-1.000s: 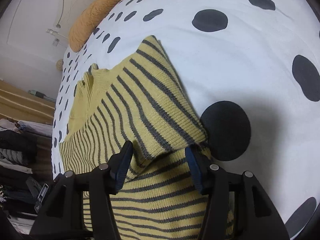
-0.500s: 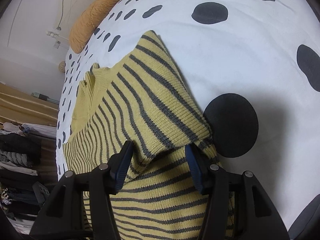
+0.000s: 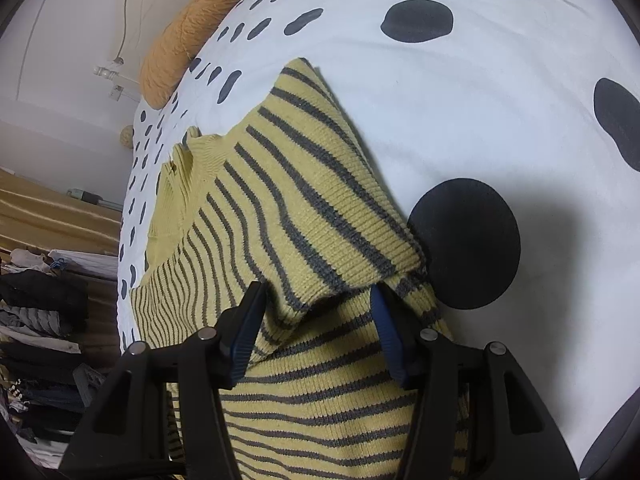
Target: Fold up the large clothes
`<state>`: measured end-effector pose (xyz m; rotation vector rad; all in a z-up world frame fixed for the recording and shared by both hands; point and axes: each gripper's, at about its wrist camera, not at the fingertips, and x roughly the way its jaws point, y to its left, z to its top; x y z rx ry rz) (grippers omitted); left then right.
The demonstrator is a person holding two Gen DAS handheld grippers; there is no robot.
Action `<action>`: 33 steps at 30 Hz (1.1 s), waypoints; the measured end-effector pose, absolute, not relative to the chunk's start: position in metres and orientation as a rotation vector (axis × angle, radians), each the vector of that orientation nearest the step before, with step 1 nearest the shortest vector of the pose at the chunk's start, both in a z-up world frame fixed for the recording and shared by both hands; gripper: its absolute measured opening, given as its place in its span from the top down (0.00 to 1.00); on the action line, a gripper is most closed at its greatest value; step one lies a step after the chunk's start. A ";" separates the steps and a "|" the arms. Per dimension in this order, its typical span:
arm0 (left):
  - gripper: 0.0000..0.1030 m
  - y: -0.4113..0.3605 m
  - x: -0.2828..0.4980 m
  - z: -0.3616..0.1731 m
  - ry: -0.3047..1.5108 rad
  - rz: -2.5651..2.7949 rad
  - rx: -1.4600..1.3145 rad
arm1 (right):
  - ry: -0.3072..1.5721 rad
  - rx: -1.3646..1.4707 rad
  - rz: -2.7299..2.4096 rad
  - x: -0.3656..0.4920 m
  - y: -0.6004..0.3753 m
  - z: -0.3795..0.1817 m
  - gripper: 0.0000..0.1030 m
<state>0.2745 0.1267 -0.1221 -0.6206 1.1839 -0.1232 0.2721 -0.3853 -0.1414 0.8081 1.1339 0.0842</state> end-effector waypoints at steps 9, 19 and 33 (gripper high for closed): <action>0.93 0.116 0.310 -0.046 0.938 -0.159 -0.466 | 1.050 0.733 0.061 0.274 -0.378 -0.111 0.80; 0.92 0.135 0.348 -0.093 0.962 -0.123 -0.418 | 1.072 0.776 0.022 0.274 -0.381 -0.135 0.84; 0.89 0.154 0.329 -0.126 1.037 -0.084 -0.498 | 1.059 0.713 0.059 0.314 -0.378 -0.073 0.17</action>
